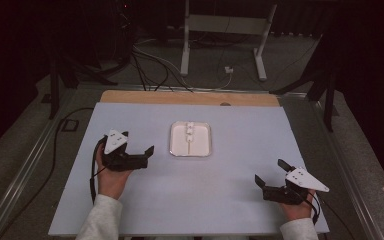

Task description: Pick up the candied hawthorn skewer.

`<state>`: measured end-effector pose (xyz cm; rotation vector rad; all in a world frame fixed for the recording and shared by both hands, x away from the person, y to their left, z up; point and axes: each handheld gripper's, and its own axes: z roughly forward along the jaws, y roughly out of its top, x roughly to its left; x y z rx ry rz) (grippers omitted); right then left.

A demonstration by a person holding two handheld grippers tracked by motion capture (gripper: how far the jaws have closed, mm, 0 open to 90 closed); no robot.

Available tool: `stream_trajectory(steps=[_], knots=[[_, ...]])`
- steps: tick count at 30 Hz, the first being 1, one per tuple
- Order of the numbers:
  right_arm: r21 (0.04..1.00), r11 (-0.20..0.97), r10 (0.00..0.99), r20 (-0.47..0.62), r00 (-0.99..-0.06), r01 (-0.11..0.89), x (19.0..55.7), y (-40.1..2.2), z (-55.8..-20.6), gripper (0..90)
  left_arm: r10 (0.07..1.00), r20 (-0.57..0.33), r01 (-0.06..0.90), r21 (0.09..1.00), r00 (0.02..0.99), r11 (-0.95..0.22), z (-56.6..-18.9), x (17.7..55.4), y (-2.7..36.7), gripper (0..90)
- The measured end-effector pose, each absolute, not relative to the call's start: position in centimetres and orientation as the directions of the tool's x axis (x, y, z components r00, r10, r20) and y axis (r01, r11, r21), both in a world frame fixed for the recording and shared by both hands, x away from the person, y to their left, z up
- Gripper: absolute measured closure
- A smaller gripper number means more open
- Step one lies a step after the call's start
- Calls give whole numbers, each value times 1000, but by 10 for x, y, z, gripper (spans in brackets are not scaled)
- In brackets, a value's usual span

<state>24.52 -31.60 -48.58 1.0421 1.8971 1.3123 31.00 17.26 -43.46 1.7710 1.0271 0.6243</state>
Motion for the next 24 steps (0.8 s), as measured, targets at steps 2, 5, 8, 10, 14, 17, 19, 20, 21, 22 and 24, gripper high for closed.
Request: stream_trajectory(steps=[2,5,8,10,14,17,19,20,21,22,24], knots=[[943,199,860,-38,-508,266,245,-317,-486,12,854,-31,372,908,520,-194,-435,316,167,7],[943,196,861,-36,-507,267,245,-317,-486,12,849,-33,382,902,527,-202,-437,324,159,7],[943,200,860,-39,-509,267,245,-316,-486,12,846,-46,401,893,531,-203,-440,333,151,7],[942,202,859,-39,-510,268,245,-316,-486,12,846,-51,413,887,530,-205,-443,339,145,8],[941,203,859,-39,-510,270,246,-315,-486,12,846,-54,436,874,530,-217,-449,352,135,7],[941,203,860,-40,-509,270,246,-316,-486,12,843,-55,449,864,535,-229,-453,360,125,7],[941,202,860,-38,-508,271,246,-316,-486,12,839,-51,455,857,541,-241,-456,364,119,7],[942,202,861,-39,-508,270,246,-317,-487,12,838,-49,460,853,543,-248,-457,366,116,8],[941,202,861,-38,-508,271,246,-317,-487,12,836,-48,464,849,546,-254,-459,368,113,7],[941,202,861,-38,-508,272,246,-317,-487,12,835,-43,465,846,548,-262,-460,370,110,8],[941,202,860,-38,-508,272,246,-317,-487,12,832,-46,471,841,553,-267,-463,373,104,8]])
